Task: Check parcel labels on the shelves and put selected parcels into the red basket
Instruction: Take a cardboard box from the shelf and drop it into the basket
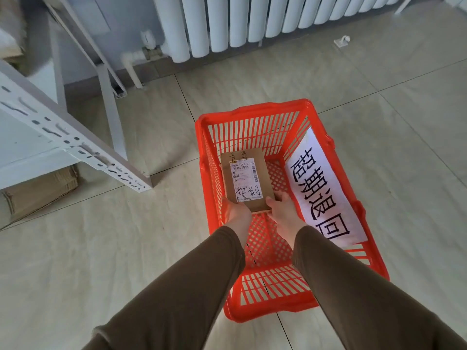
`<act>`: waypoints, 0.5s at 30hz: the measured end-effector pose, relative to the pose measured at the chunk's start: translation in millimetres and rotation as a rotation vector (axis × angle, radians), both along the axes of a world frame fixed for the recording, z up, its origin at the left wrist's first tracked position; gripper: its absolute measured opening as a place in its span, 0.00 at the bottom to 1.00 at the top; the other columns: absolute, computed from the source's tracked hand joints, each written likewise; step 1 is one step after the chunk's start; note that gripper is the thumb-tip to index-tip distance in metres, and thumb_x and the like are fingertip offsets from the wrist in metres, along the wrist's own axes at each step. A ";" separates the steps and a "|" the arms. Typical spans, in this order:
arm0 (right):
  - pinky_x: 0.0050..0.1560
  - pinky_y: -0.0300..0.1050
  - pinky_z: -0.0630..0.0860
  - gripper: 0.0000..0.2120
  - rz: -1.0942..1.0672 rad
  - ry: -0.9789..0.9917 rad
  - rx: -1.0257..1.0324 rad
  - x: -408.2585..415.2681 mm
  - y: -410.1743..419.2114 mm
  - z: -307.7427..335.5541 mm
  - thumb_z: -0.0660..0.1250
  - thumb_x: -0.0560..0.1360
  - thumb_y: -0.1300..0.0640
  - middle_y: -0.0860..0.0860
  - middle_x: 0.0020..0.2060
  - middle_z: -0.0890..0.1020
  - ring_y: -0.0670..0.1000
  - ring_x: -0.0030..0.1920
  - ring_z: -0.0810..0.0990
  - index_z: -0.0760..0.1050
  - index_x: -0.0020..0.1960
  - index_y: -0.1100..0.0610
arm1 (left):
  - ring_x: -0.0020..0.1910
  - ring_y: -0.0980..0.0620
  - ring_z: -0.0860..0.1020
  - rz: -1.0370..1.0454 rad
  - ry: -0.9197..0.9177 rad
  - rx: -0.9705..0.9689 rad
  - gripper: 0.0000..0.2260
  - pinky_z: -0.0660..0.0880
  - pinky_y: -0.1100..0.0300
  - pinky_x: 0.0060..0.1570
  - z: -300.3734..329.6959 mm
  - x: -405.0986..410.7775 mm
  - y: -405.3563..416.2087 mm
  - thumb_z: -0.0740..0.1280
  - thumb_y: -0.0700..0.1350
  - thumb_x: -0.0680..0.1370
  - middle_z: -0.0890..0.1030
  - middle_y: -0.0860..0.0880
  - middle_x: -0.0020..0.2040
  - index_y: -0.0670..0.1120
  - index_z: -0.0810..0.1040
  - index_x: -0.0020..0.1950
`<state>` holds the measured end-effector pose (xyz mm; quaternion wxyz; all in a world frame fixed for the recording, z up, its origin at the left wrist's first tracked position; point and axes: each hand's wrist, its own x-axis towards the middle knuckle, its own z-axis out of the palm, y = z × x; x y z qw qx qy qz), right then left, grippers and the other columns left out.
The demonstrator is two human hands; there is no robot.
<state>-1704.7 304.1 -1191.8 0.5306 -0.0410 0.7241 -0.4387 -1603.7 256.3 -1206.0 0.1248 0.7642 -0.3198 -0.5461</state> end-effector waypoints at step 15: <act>0.72 0.51 0.70 0.17 0.421 0.293 -0.149 68.2 -7.0 377.2 0.61 0.84 0.57 0.52 0.66 0.77 0.51 0.65 0.76 0.74 0.70 0.61 | 0.57 0.53 0.78 -0.138 0.352 -0.236 0.17 0.71 0.59 0.54 382.8 88.2 5.8 0.60 0.48 0.87 0.78 0.53 0.64 0.51 0.70 0.76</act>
